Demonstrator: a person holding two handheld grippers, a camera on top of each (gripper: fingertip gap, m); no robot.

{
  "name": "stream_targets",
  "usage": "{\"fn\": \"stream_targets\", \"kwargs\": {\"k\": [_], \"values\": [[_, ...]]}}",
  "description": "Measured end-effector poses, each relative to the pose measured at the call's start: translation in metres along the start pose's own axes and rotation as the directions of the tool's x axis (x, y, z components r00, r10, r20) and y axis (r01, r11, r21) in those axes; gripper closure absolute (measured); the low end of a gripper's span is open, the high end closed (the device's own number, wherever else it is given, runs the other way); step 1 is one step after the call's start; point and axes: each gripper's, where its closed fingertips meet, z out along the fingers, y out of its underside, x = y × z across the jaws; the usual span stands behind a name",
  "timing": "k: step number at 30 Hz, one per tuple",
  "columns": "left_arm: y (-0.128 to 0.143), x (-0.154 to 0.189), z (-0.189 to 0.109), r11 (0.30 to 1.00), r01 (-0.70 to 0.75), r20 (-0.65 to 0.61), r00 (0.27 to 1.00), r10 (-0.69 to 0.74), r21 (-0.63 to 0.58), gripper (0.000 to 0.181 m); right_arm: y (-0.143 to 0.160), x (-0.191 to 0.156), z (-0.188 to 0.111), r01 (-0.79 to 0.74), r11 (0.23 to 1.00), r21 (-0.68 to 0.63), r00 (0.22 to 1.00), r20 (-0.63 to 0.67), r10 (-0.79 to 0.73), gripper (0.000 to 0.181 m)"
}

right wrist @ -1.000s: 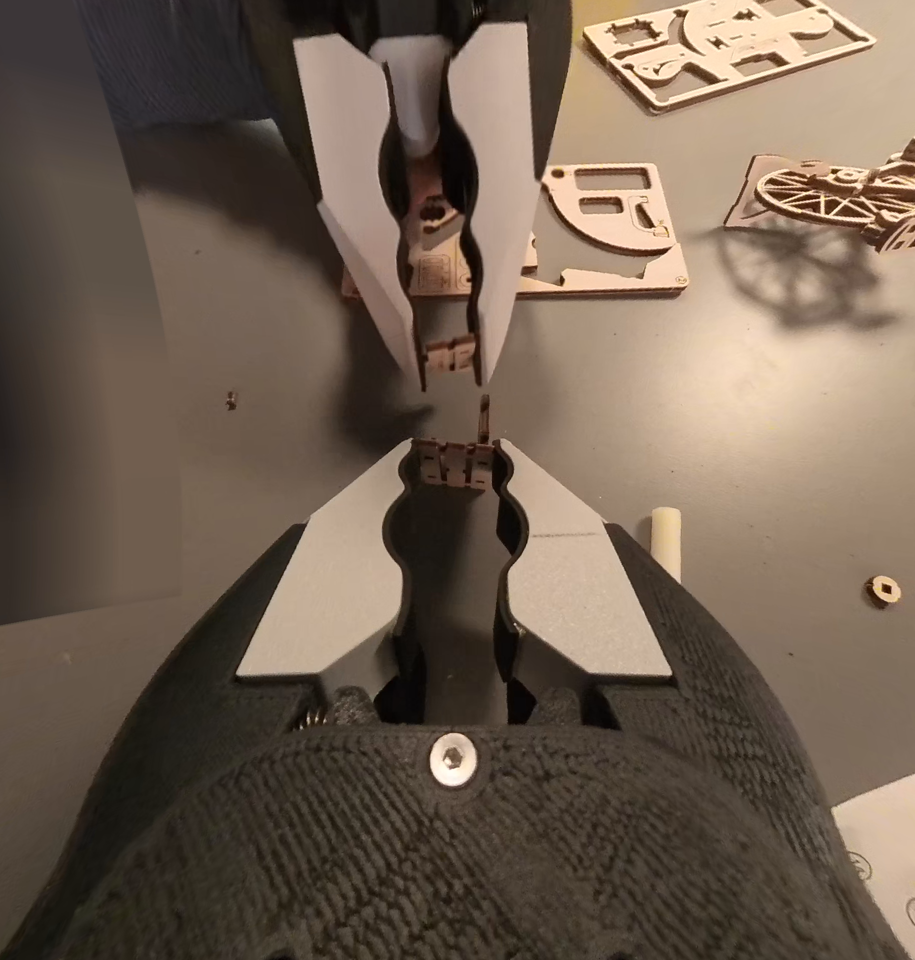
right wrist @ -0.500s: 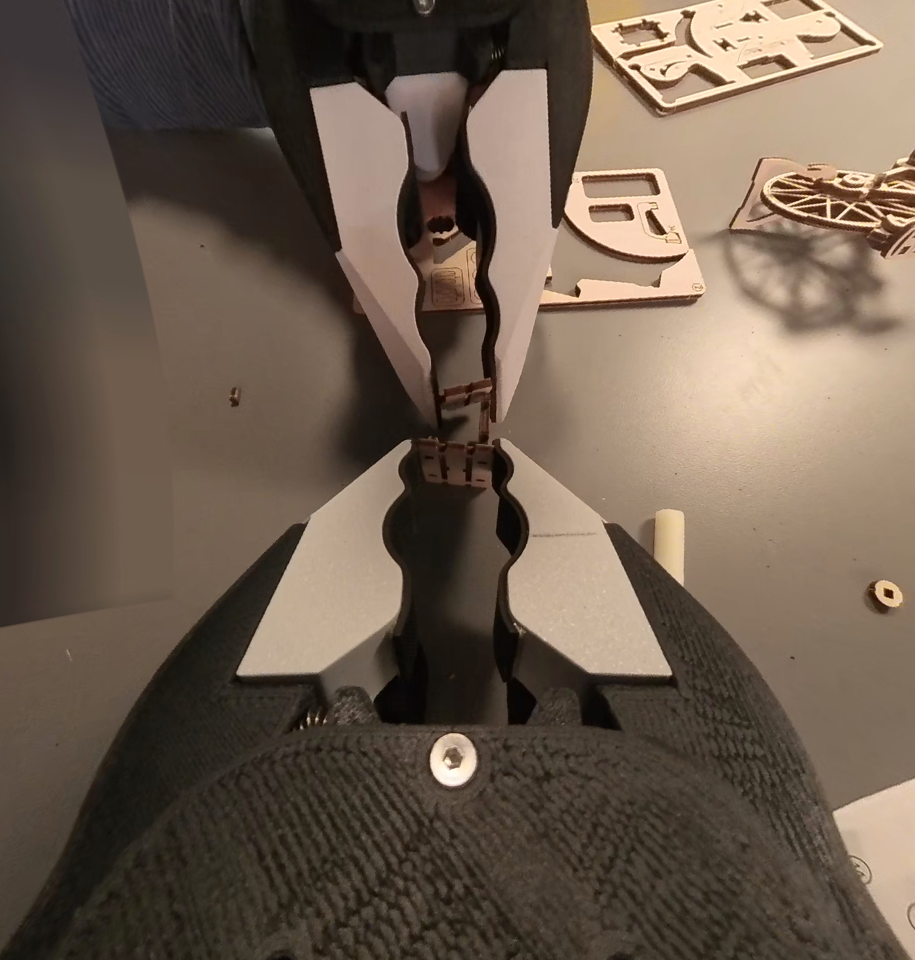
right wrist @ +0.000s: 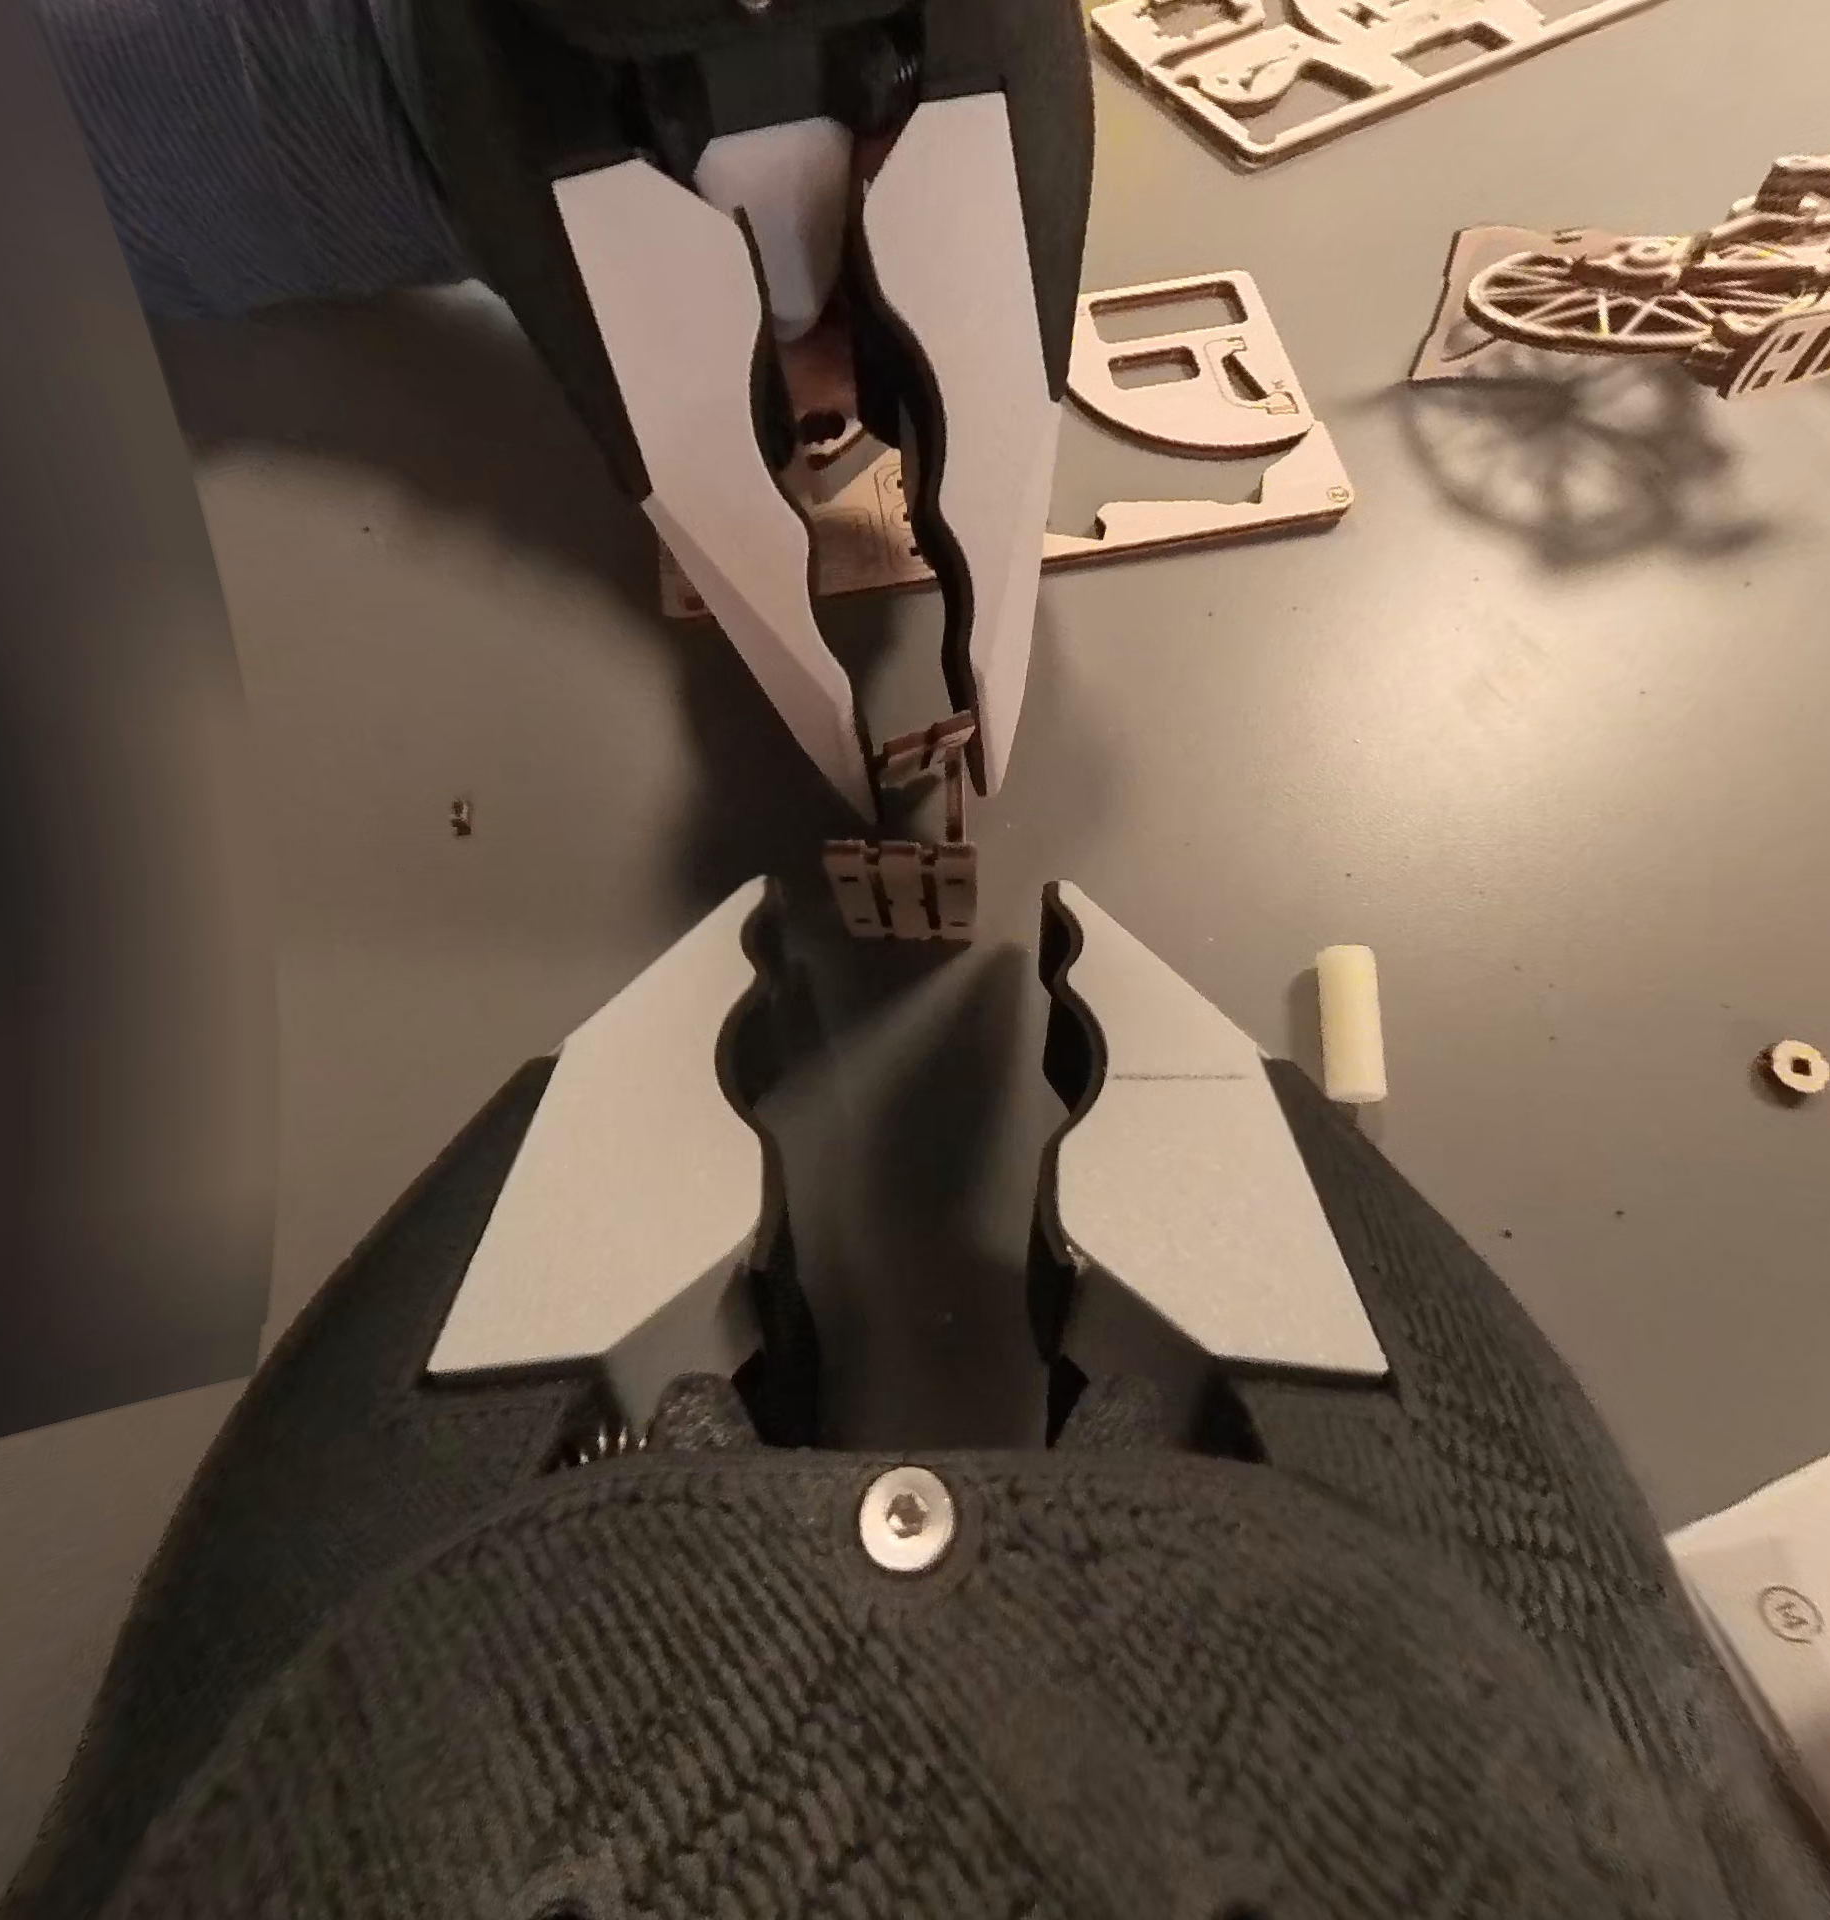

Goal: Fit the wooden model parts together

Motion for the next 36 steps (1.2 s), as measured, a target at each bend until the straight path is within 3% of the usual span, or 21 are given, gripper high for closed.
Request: {"fn": "stream_targets", "kwargs": {"k": [9, 15, 36], "values": [[0.0012, -0.0038, -0.0022, 0.999, 0.032, 0.038, 0.999, -0.032, 0.003, 0.163, -0.0035, 0.0069, 0.0005, -0.053, 0.998, 0.021, 0.979, -0.196, 0.056, 0.135], [-0.0001, -0.0036, 0.0007, 0.999, 0.039, 0.035, 0.999, -0.039, -0.001, 0.164, -0.002, 0.0022, 0.0021, -0.05, 0.999, 0.008, 0.985, -0.167, 0.051, 0.156], [-0.0012, -0.001, 0.0027, 0.999, 0.053, -0.003, 0.999, -0.053, -0.003, 0.163, -0.0011, -0.001, 0.0028, 0.017, 1.0, -0.004, 0.998, -0.066, -0.017, 0.156]]}}
